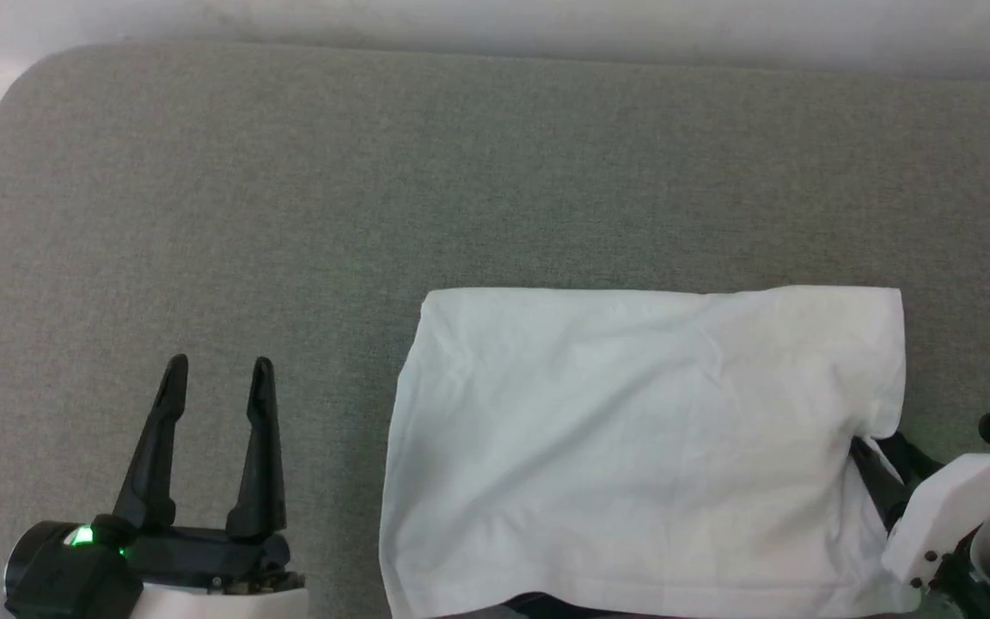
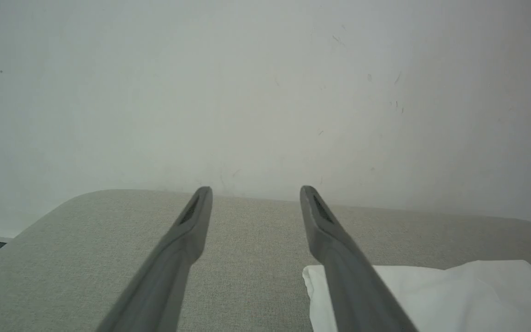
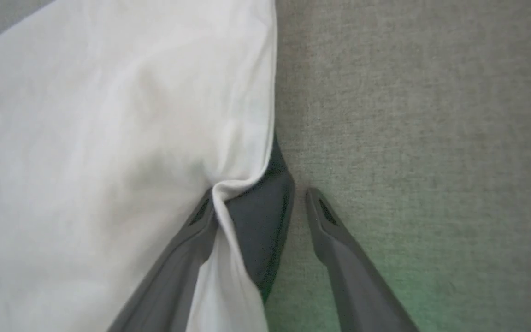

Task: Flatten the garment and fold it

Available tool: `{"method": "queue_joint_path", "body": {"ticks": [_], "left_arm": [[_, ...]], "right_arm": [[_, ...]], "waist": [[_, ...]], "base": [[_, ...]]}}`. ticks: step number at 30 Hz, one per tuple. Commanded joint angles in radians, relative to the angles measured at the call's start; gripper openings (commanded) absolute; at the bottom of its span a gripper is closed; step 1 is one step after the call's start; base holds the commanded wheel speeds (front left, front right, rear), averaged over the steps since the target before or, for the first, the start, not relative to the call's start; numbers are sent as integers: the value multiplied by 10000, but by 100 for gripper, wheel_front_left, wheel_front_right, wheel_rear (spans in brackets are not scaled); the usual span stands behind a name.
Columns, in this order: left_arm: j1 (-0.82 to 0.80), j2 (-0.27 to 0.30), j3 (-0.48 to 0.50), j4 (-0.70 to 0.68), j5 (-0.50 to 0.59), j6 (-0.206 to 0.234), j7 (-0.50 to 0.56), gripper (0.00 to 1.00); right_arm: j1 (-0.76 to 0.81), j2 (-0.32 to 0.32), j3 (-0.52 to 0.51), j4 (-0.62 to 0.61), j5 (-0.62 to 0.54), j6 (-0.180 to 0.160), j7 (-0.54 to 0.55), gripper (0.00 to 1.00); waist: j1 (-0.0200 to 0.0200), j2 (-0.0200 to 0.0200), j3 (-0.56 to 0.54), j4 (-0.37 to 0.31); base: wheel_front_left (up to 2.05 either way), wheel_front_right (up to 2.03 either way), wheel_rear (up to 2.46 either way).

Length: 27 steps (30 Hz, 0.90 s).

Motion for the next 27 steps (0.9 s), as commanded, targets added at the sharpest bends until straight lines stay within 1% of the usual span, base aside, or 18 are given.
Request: {"method": "queue_joint_path", "body": {"ticks": [1, 2, 3, 7, 11, 15, 19, 22, 25, 27], "left_arm": [[-199, -80, 66, 57, 74, -97, -46, 100], [-224, -134, 92, 96, 93, -161, -46, 100], [-247, -188, 118, 133, 112, -221, -47, 100], [-259, -369, 226, 314, 172, -433, -47, 100], [-142, -507, 362, 475, 177, -621, -47, 100], [52, -627, 465, 574, 197, -755, -47, 100], [296, -721, 529, 628, 236, -828, -47, 100], [457, -769, 547, 667, 260, -875, -47, 100], [590, -808, 544, 709, 272, -910, -47, 100], [672, -828, 562, 723, 273, -915, -47, 100]], "right_arm": [[-21, 117, 148, 493, 37, -9, 262, 35], [-76, 117, 112, 599, 64, -9, 334, 13], [-134, 117, 97, 678, 75, -9, 380, 0], [-357, 117, 54, 819, 106, -9, 282, 0], [-532, 117, -255, 840, -102, -9, -51, 0], [-553, 118, -1012, 683, -522, -9, -225, 0], [-290, 78, -2069, 334, -994, -9, -161, 0], [20, -90, -2883, 89, -1296, -9, -77, 0], [291, -248, -3279, -162, -1403, -9, -61, 0], [370, -260, -3219, -382, -1346, -9, -52, 0]], "waist": [[0, 0, 135, 117], [0, 0, 152, 124], [0, 0, 163, 127], [0, 0, 23, 65], [0, 0, -380, -75], [0, 0, -849, -214], [0, 0, -1218, -328], [0, 0, -1421, -373], [0, 0, -1598, -397], [0, 0, -1706, -432]], "base": [[0, 0, 0], [0, 0, 0], [0, 0, 0], [0, 0, 0], [0, 0, 0], [0, 0, 0], [0, 0, 0], [0, 0, 0], [0, 0, 0], [0, 0, 0]]}}
